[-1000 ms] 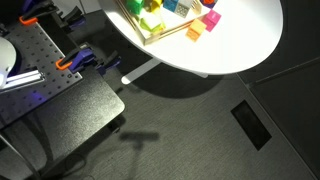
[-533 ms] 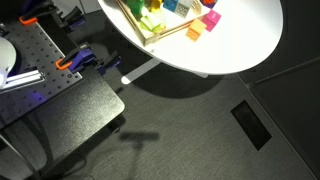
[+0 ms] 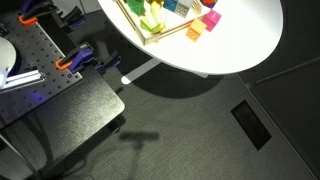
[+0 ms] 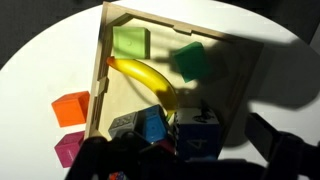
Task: Move the gray block from the tray to the table
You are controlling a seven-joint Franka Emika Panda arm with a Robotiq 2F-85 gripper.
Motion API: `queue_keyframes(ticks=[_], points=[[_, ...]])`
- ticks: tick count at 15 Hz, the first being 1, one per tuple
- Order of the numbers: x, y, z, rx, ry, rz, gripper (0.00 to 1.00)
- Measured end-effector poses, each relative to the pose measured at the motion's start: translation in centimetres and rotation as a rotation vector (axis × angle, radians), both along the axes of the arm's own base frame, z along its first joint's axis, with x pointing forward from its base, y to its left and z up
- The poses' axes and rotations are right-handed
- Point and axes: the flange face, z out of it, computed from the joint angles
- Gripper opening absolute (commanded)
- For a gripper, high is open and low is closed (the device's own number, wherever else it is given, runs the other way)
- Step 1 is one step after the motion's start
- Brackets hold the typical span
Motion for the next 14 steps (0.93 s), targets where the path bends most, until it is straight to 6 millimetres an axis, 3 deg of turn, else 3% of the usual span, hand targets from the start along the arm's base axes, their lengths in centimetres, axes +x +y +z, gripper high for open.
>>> queue_keyframes(ticks=[8,14], points=[[2.3,1.4,-5.8,-0.009,-0.059,0.013,1.00],[2.5,1.4,-5.8,-0.010,-0.063,0.013,1.00]])
